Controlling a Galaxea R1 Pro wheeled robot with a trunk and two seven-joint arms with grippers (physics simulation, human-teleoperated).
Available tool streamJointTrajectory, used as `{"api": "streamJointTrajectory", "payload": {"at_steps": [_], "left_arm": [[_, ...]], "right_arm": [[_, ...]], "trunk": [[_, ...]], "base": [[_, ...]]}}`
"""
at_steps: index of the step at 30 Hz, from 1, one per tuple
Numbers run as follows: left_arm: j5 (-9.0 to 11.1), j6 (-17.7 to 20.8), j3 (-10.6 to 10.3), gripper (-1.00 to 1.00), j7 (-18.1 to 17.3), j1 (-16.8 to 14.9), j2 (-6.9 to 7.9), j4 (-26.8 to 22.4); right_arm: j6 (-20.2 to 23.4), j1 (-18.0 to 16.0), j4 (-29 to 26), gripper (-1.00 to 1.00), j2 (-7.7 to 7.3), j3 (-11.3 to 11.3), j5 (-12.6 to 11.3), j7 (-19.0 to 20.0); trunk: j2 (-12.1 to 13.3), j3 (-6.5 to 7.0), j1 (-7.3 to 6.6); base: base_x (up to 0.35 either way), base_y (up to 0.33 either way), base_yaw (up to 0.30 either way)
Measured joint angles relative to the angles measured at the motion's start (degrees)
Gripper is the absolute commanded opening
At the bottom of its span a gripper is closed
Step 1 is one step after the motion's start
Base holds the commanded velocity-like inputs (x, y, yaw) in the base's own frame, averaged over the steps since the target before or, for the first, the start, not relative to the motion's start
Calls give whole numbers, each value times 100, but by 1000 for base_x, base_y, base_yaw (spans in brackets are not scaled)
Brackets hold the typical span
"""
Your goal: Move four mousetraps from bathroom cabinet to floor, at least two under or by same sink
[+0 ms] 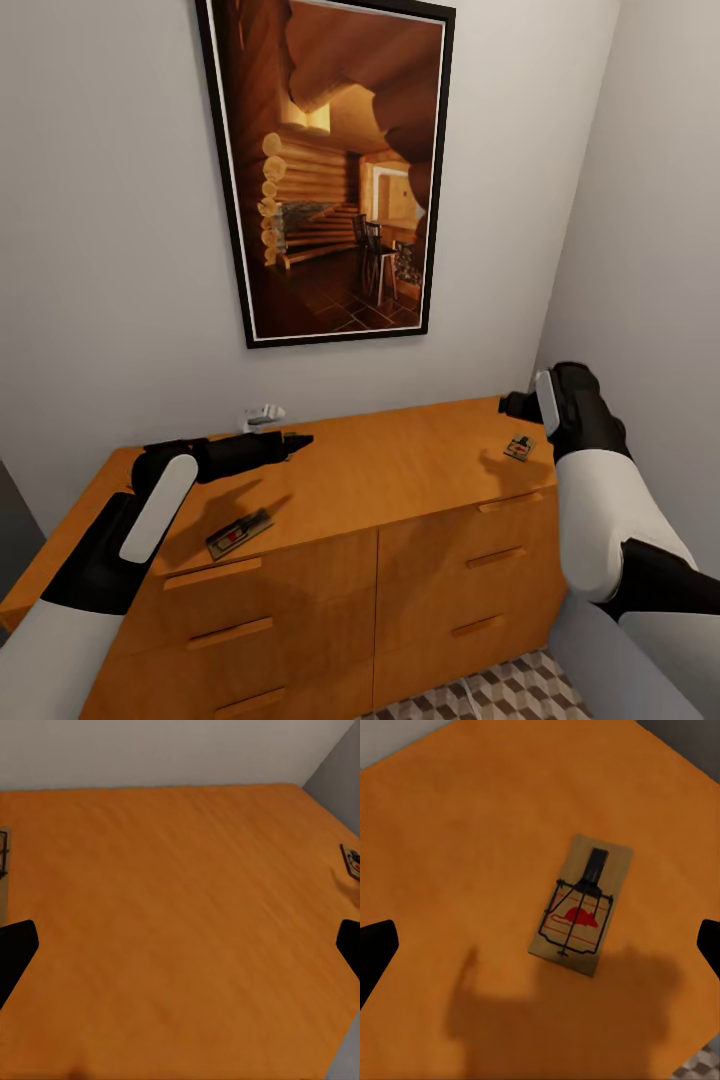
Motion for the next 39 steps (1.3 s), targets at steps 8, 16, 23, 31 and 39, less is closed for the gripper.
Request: {"api": "streamJointTrajectory", "payload": {"at_steps": [8,16,23,31,39], "left_arm": [[-2,-10,1,100,1,0,-10,42],[-15,-12,1,100,-3,0,-2,47],[-24,3,-5,100,-12,0,-4,15],[-46,-12,-2,100,-16,0,-2,22],[-43,-20,1,100,-17,0,14,26]], "right_arm": [[0,-140,30,100,-3,-1,2,-3],[0,-320,99,100,-71,-3,11,-3],[1,-456,437,100,-267,-6,1,-3],[3,-674,1162,100,-441,-1,-3,-2],[4,-761,1584,100,-602,1,-7,0]], "trunk": [[0,0,0],[0,0,0],[0,0,0],[0,0,0],[0,0,0]], "base": [[0,0,0],[0,0,0],[0,0,0],[0,0,0],[0,0,0]]}}
